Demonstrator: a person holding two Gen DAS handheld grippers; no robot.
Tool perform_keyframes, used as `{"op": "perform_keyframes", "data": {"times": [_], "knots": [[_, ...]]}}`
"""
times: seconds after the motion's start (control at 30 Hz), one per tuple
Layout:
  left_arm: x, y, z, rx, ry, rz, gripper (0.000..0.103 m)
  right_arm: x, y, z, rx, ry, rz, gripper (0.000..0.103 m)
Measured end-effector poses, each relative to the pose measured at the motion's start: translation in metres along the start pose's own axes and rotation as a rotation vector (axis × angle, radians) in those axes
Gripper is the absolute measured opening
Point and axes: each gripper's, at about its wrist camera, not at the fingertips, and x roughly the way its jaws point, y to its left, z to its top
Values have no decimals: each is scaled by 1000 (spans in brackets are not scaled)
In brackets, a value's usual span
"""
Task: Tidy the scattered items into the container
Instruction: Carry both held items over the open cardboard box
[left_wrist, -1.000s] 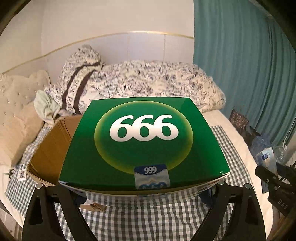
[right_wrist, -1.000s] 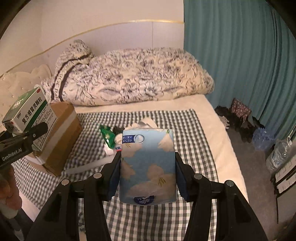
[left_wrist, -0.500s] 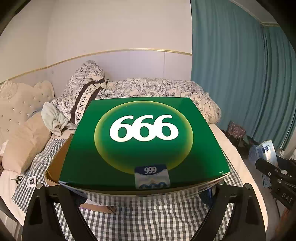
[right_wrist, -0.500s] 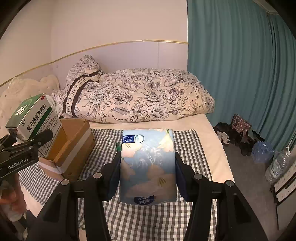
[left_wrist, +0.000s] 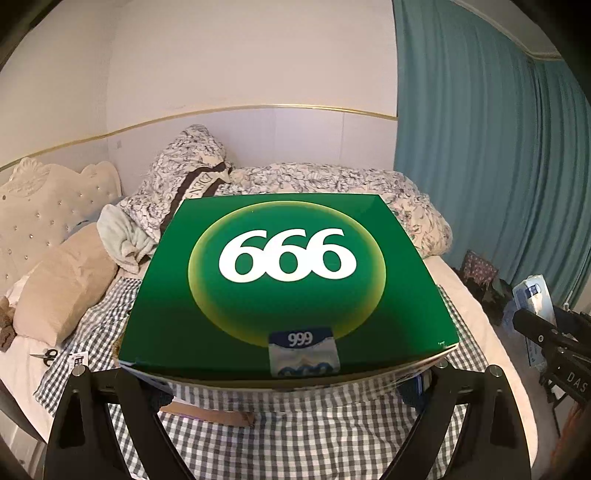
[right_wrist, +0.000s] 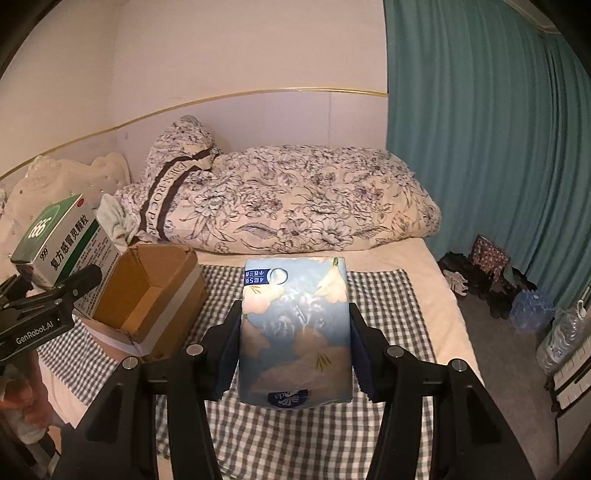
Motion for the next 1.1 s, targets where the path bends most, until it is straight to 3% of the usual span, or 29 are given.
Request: {"op": "perform_keyframes", "data": {"times": [0.43,1.1], "knots": [[-4,47,10,-58,-14,66,94,15,43,20,-37,-14,79,52],[34,116,12,-84,50,172,94,71,124,49,-132,7,192,52]]}}
